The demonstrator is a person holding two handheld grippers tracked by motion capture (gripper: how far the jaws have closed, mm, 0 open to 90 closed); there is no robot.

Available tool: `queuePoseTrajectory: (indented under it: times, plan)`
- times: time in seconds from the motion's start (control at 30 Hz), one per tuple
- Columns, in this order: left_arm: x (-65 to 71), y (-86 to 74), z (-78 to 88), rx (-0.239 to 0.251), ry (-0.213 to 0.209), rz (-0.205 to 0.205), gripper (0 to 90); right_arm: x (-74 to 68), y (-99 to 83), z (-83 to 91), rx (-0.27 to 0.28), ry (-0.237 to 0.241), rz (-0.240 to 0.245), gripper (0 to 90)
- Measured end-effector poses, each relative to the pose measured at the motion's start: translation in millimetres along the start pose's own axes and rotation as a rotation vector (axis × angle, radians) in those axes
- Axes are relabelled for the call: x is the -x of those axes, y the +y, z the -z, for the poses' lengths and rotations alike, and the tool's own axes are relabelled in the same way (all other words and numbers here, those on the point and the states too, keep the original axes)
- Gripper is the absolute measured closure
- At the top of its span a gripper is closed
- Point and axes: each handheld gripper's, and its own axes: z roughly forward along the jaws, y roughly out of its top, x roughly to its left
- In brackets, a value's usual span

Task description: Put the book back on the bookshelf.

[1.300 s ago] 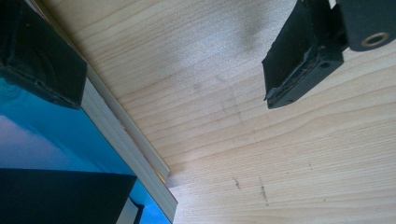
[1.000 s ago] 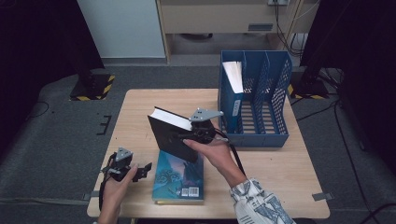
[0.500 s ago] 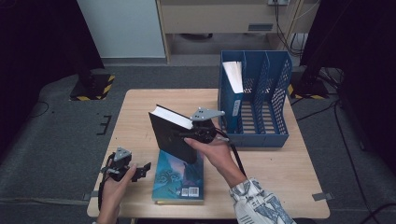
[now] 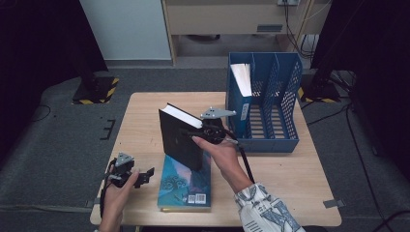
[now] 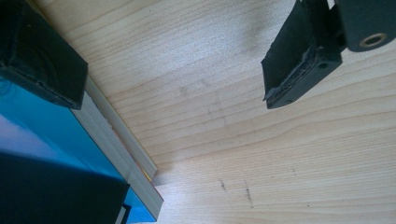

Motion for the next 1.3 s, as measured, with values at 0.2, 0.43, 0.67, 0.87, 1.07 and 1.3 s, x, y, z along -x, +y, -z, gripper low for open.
queuePoseTrajectory:
  times: [0.2,0.43,0.67,0.87,1.07,1.3]
  plan:
    - [-1.9,-0.3,0.6,0.000,0.003,0.006,6.2,0.7,4.2,3.2,-0.007,-0.006,-0.057,51.6]
    - [-4.5,-0.8,0.7,-0.008,0.007,0.007,6.2,1.3,8.9,13.8,-0.029,0.012,-0.099,52.5]
    - [-10.8,-0.9,-2.1,-0.020,0.023,0.015,6.2,4.1,11.6,25.3,-0.027,-0.018,-0.096,52.7]
    - [-12.1,-1.6,-3.5,-0.023,0.034,0.018,6.3,8.6,15.1,33.7,-0.019,-0.046,-0.099,52.7]
    - [-13.9,-2.5,-4.7,-0.032,0.051,0.015,6.4,12.1,17.5,37.1,-0.019,-0.067,-0.091,52.7]
    - [-15.2,-3.0,-5.6,-0.038,0.058,0.014,6.4,13.5,18.4,40.8,-0.010,-0.076,-0.084,52.8]
